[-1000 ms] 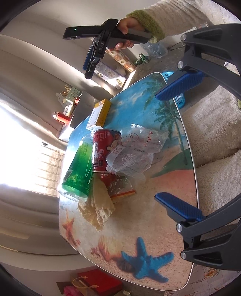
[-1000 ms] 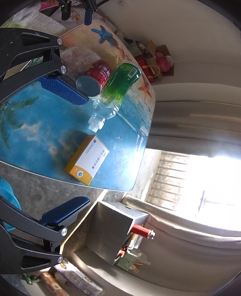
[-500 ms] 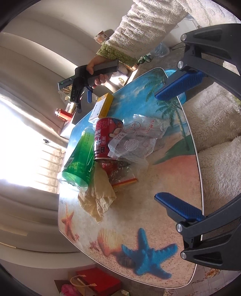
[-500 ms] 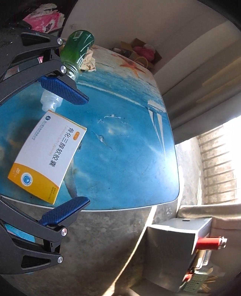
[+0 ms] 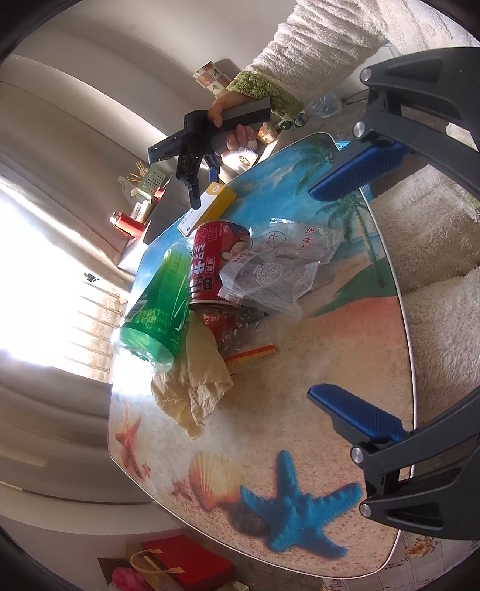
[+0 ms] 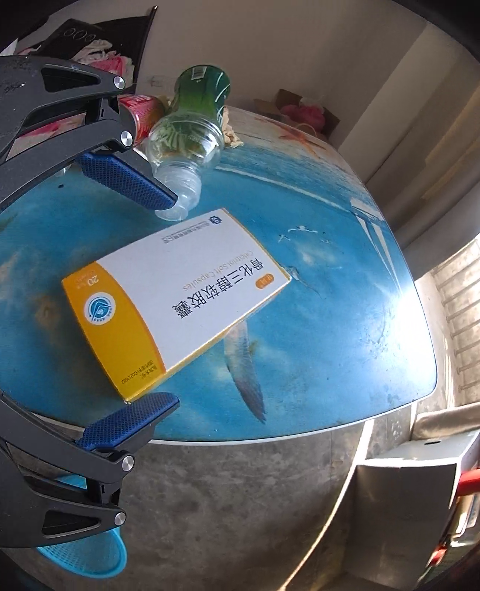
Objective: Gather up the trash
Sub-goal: 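Close the right gripper on the medicine box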
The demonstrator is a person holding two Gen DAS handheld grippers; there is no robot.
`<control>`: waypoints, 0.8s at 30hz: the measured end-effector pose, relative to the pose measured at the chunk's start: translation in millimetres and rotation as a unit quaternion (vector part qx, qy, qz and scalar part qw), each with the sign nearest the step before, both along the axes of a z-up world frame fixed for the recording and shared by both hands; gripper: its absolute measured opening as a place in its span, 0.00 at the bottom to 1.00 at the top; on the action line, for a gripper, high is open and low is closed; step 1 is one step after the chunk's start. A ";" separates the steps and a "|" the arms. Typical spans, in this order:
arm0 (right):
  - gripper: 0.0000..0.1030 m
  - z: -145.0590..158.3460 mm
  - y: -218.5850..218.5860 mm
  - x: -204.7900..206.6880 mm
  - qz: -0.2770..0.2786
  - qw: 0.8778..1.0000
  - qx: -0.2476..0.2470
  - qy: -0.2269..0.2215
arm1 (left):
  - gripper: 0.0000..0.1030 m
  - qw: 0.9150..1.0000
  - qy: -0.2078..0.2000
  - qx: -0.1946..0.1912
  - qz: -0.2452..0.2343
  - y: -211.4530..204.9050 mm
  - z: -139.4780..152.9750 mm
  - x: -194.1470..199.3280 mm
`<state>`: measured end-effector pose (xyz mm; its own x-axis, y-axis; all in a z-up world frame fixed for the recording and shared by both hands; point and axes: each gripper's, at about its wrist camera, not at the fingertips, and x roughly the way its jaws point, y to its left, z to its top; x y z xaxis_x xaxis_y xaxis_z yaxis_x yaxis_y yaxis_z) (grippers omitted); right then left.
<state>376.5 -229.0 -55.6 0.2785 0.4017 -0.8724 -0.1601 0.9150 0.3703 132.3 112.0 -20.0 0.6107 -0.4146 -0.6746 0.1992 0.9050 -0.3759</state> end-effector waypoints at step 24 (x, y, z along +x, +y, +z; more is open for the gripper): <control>0.70 -10.1 51.0 5.0 0.060 0.976 -0.202 -0.055 | 0.94 0.998 -0.039 0.004 0.039 15.5 13.4 -13.9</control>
<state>381.5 -178.0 -65.7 0.3512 0.0664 -0.9339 -0.2939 0.9549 -0.0426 118.4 127.6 -6.6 0.6919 -0.3591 -0.6264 0.1568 0.9215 -0.3552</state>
